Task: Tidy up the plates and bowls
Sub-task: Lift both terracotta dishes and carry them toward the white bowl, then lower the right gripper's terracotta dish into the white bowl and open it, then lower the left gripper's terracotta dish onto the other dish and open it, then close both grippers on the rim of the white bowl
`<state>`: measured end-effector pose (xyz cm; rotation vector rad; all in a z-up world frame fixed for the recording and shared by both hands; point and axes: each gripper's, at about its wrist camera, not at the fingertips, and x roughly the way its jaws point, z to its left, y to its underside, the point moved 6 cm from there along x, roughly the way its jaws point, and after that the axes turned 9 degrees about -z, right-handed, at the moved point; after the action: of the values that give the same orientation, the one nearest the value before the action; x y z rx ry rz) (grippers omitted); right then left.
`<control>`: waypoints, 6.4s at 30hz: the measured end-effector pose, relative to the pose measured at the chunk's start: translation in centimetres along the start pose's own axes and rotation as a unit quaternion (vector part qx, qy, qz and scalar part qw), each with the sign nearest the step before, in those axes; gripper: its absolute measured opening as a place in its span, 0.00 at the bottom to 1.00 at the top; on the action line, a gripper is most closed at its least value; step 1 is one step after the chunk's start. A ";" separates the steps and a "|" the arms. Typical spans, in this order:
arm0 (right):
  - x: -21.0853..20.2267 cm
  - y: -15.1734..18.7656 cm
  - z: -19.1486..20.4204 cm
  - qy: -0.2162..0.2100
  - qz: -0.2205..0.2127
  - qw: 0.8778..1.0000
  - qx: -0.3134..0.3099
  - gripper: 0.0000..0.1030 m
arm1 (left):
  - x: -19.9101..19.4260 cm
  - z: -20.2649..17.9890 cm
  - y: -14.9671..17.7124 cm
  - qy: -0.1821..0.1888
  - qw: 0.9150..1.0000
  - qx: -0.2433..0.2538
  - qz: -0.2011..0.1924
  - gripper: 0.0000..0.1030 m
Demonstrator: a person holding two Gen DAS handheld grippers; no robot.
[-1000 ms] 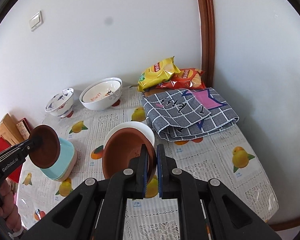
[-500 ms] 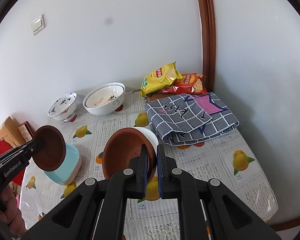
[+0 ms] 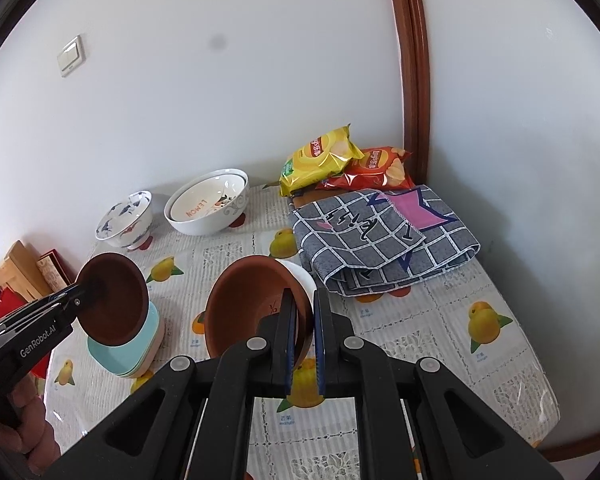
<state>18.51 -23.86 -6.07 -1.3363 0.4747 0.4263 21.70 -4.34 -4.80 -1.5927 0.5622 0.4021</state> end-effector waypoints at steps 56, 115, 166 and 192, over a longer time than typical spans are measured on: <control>16.2 5.5 3.1 0.018 0.122 0.991 -0.060 0.08 | 10.1 7.1 2.9 -0.038 0.996 -0.028 0.071 0.08; 12.4 2.3 1.7 0.045 0.062 0.992 -0.100 0.33 | 10.0 3.5 2.6 -0.007 0.997 -0.026 0.072 0.09; 9.8 6.5 -9.7 0.099 0.091 0.991 -0.026 0.33 | 16.1 -5.2 5.3 0.050 0.991 -0.025 0.123 0.09; 9.4 5.1 -6.4 0.040 0.086 0.996 -0.003 0.38 | 12.6 -3.4 3.7 0.043 0.994 -0.015 0.101 0.34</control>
<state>23.02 -29.04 -16.49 -1.3260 0.6579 0.5176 29.62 -9.39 -14.65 -1.5920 0.7903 0.4962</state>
